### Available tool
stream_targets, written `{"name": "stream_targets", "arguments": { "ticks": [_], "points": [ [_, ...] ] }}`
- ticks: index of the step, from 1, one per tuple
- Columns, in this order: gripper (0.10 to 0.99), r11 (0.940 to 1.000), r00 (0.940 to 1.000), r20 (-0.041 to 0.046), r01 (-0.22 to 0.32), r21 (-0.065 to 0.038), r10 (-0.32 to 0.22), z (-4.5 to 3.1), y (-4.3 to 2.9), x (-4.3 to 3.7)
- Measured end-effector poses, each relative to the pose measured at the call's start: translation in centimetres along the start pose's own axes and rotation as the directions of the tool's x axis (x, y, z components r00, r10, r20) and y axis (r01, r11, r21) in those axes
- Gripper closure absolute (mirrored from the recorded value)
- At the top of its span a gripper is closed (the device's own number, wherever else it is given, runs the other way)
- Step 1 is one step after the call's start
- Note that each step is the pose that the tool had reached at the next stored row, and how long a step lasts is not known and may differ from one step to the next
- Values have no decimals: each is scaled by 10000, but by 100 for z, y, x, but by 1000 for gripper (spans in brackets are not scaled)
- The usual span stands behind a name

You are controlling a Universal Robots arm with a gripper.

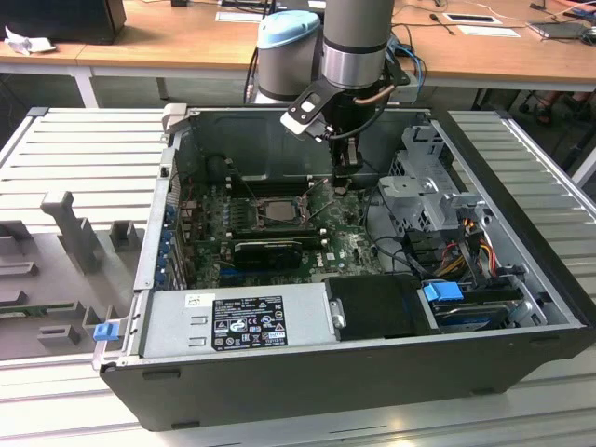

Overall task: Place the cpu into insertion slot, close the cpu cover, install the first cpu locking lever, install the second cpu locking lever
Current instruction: 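Close the cpu cover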

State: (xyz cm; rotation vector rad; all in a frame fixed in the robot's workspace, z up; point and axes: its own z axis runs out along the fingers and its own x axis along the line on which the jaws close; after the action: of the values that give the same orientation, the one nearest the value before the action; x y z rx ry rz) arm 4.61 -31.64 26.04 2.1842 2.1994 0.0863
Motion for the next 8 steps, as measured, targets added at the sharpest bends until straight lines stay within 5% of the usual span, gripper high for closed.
{"name": "stream_targets", "arguments": {
  "ticks": [8],
  "points": [
    [980,10000,10000,0,0,0,0,3,45,0]
  ]
}}
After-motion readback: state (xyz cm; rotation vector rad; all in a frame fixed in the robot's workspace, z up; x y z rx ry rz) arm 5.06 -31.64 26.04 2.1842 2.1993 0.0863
